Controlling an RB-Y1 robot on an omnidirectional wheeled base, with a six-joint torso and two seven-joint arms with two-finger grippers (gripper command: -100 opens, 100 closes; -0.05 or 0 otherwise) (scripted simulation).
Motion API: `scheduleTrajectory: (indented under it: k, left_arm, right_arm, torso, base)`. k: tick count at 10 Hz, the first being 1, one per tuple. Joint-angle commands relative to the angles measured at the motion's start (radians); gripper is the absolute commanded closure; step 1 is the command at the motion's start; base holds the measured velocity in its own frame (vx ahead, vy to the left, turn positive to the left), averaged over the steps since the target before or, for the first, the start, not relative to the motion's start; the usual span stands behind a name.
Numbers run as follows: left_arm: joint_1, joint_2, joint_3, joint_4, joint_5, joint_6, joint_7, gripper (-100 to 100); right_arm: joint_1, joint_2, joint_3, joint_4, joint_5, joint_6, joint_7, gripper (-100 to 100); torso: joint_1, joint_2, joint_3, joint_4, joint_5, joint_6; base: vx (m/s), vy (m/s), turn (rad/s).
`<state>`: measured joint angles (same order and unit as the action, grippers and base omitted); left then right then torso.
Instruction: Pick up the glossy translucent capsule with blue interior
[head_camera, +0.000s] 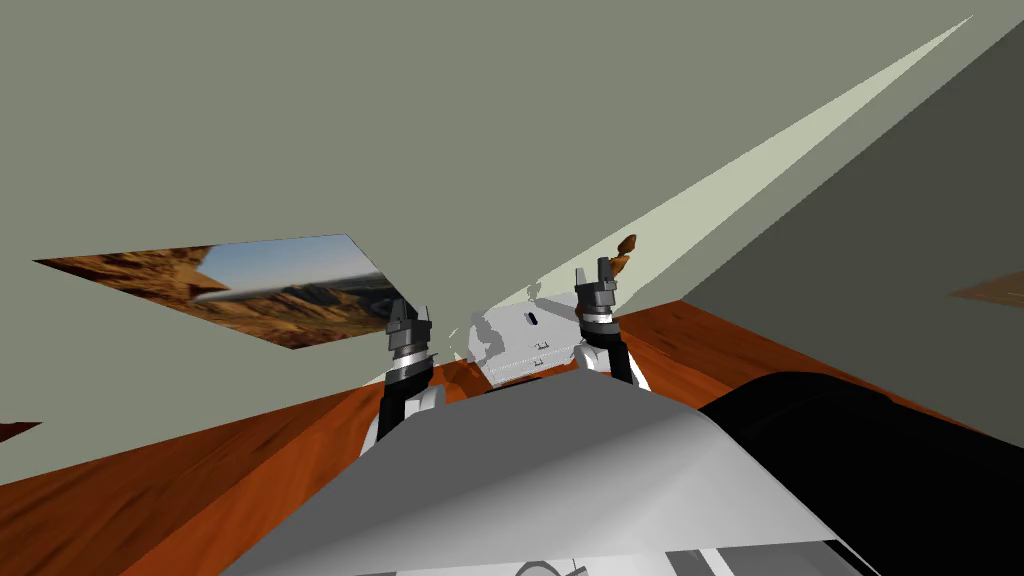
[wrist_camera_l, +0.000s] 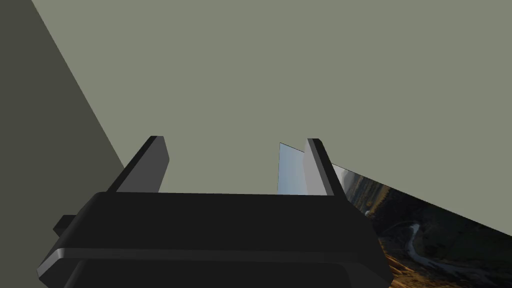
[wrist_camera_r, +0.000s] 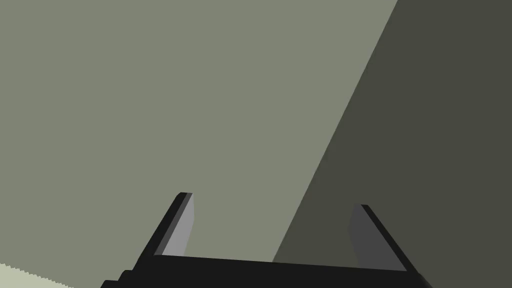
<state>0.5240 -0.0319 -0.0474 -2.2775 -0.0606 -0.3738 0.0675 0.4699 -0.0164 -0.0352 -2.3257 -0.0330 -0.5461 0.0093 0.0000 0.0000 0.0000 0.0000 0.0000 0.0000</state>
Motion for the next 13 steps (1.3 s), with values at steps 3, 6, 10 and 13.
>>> scheduleTrajectory:
  k: [3, 6, 10, 13]
  left_arm:
    - [0.0, 0.0, 0.0, 0.0, 0.0, 0.0, 0.0, 0]
    - [0.0, 0.0, 0.0, 0.0, 0.0, 0.0, 0.0, 0]
    - [0.0, 0.0, 0.0, 0.0, 0.0, 0.0, 0.0, 0]
    - [0.0, 0.0, 0.0, 0.0, 0.0, 0.0, 0.0, 0]
  right_arm:
    - [-0.021, -0.081, -0.021, 0.047, -0.022, 0.062, -0.062, -100]
    - [-0.039, -0.112, -0.037, 0.087, -0.04, 0.113, -0.112, -100]
    - [-0.078, -0.148, -0.064, 0.167, -0.077, 0.211, -0.207, -100]
    - [-0.111, -0.164, -0.084, 0.233, -0.107, 0.289, -0.282, -100]
  torso:
    - [0.0, 0.006, 0.003, 0.001, 0.0, 0.0]
    - [-0.001, 0.009, 0.005, 0.002, 0.0, 0.0]
    - [-0.001, 0.008, 0.005, 0.002, 0.0, 0.0]
    - [-0.001, 0.009, 0.005, 0.002, 0.0, 0.0]
  base:
    - [-0.099, -0.002, 0.062]
    - [-0.125, -0.012, 0.059]
    - [-0.108, -0.005, 0.066]
    - [-0.119, -0.002, 0.064]
